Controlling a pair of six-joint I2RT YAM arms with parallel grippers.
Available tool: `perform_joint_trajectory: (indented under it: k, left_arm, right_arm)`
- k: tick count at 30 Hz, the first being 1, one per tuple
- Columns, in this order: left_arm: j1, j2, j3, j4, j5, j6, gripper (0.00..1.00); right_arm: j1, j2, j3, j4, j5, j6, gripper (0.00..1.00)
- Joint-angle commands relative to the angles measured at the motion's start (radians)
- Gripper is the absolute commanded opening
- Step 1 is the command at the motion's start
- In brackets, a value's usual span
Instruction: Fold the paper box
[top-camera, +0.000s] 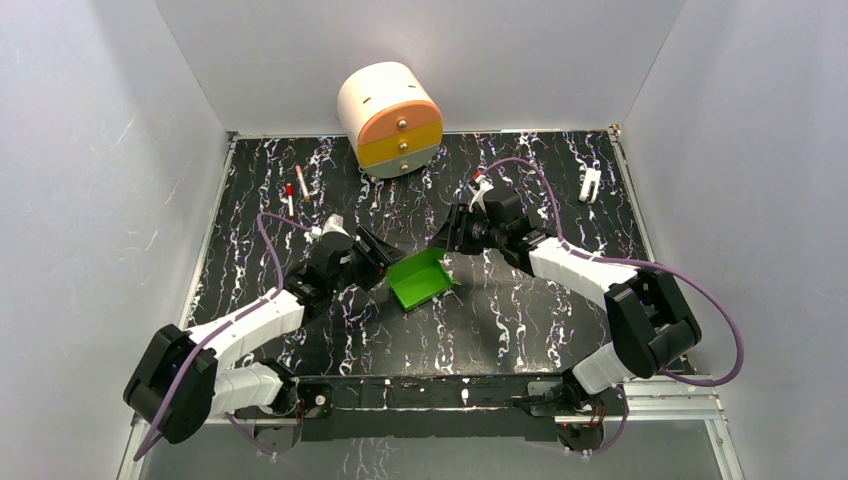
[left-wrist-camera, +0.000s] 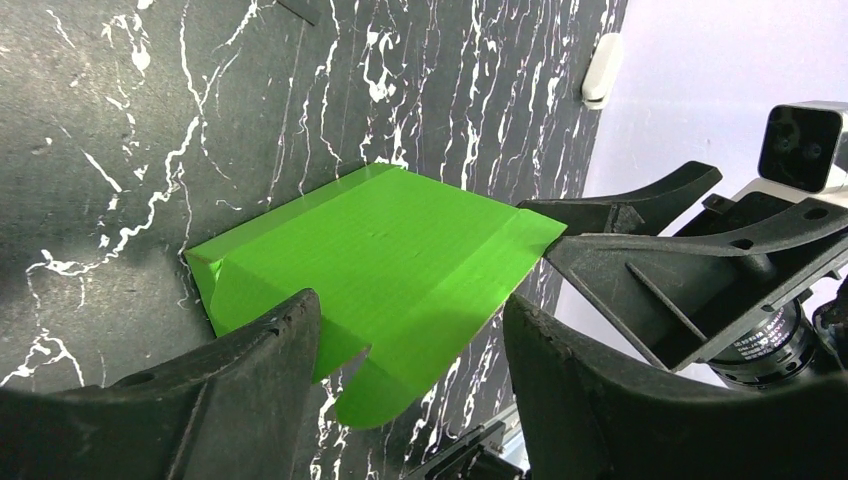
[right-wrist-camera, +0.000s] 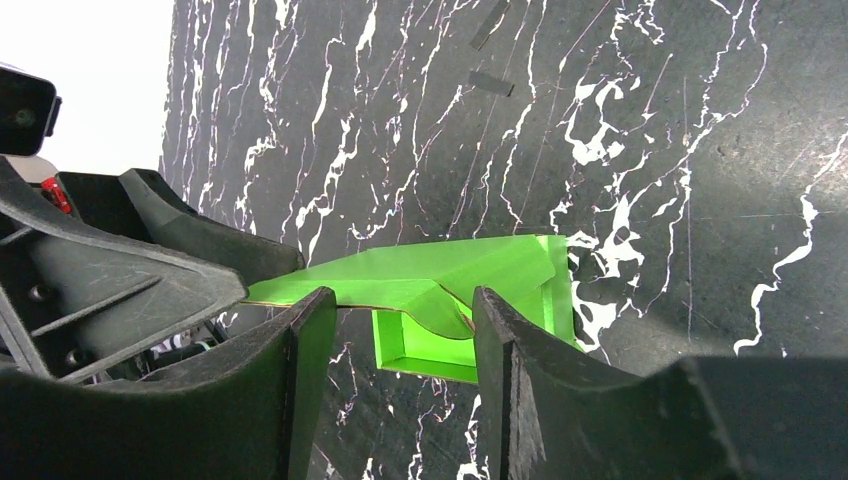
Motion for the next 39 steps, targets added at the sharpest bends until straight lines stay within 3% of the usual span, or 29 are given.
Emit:
perform_joint_trajectory:
  k: [1, 9, 14, 21, 27, 32, 39]
  left_arm:
    - [0.005, 0.017, -0.013, 0.046, 0.052, -0.033, 0.63]
    - [0.006, 0.031, -0.003, 0.071, 0.044, -0.059, 0.63]
    - [0.005, 0.030, 0.069, -0.029, -0.017, 0.056, 0.62]
    - [0.004, -0.140, 0.082, -0.265, -0.191, 0.263, 0.66]
    - [0.002, -0.241, 0.045, -0.339, -0.187, 0.423, 0.68]
    - [-0.001, -0.305, -0.063, -0.245, -0.104, 0.517, 0.68]
    - [-0.012, -0.413, -0.296, 0.193, -0.057, 0.639, 0.64]
  right_arm:
    - [0.010, 0.007, -0.011, 0.047, -0.020, 0.013, 0.59]
    - [0.030, -0.010, -0.046, 0.073, -0.004, 0.044, 0.56]
    - [0.032, -0.070, -0.075, 0.077, 0.050, 0.013, 0.57]
    - [0.026, -0.168, -0.065, 0.026, 0.088, -0.359, 0.71]
    - [0.022, -0.200, -0.098, 0.036, 0.011, -0.633, 0.72]
    - [0.022, -0.206, -0.179, 0.135, -0.009, -0.776, 0.69]
    - [0.022, -0.203, -0.288, 0.366, -0.037, -0.876, 0.64]
